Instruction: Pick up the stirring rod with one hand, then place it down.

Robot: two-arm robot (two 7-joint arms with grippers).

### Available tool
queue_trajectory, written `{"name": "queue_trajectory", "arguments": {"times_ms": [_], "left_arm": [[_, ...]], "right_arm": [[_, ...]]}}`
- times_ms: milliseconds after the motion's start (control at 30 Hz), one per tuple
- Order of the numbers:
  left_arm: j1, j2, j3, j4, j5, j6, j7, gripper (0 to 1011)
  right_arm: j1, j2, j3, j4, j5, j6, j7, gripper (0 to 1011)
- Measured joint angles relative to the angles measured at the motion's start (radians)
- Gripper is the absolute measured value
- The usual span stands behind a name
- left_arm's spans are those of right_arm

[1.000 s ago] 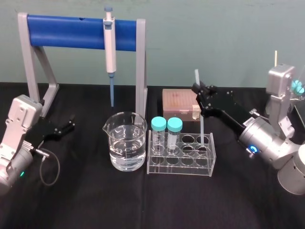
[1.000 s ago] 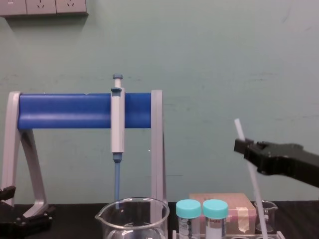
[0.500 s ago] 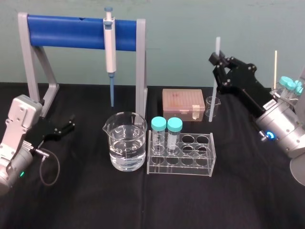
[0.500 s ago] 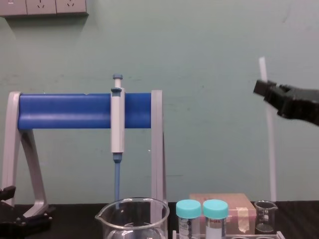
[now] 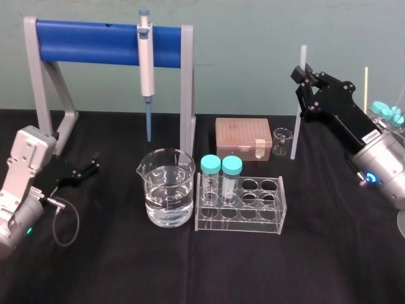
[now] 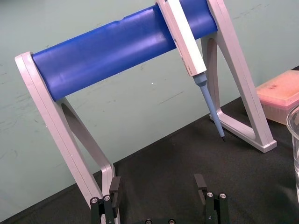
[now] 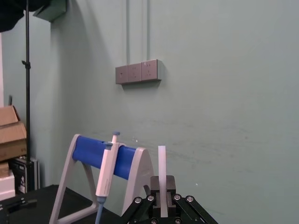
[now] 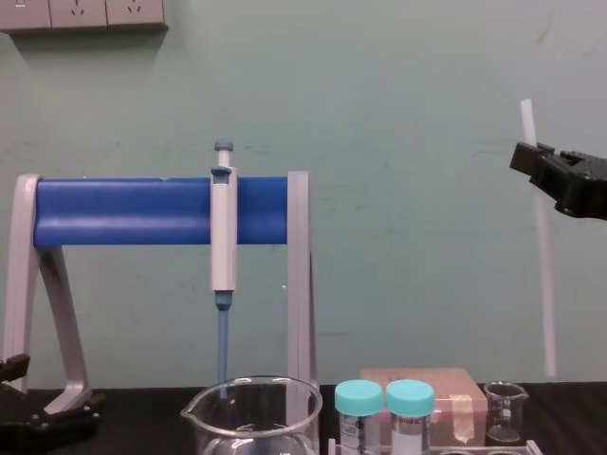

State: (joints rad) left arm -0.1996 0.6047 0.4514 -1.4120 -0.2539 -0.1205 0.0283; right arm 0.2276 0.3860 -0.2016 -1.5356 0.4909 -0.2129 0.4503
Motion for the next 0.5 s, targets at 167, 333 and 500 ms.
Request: {"name": "queue_trajectory", "arguments": {"times_ms": [167,333,500], "left_arm": [[0.000,0.000,0.000,0.000,0.000,0.000,0.000,1000],[0.000,0.000,0.000,0.000,0.000,0.000,0.000,1000],[0.000,0.000,0.000,0.000,0.000,0.000,0.000,1000]], "right_arm": [[-0.006,0.005,0.006,-0.003,-0.003,0.003,0.001,71],[-0.010,0.006,0.008,-0.006,-0.004,0.004,0.001,71],[-0.010,0.005,0.008,-0.007,-0.004,0.005,0.003,71]]}}
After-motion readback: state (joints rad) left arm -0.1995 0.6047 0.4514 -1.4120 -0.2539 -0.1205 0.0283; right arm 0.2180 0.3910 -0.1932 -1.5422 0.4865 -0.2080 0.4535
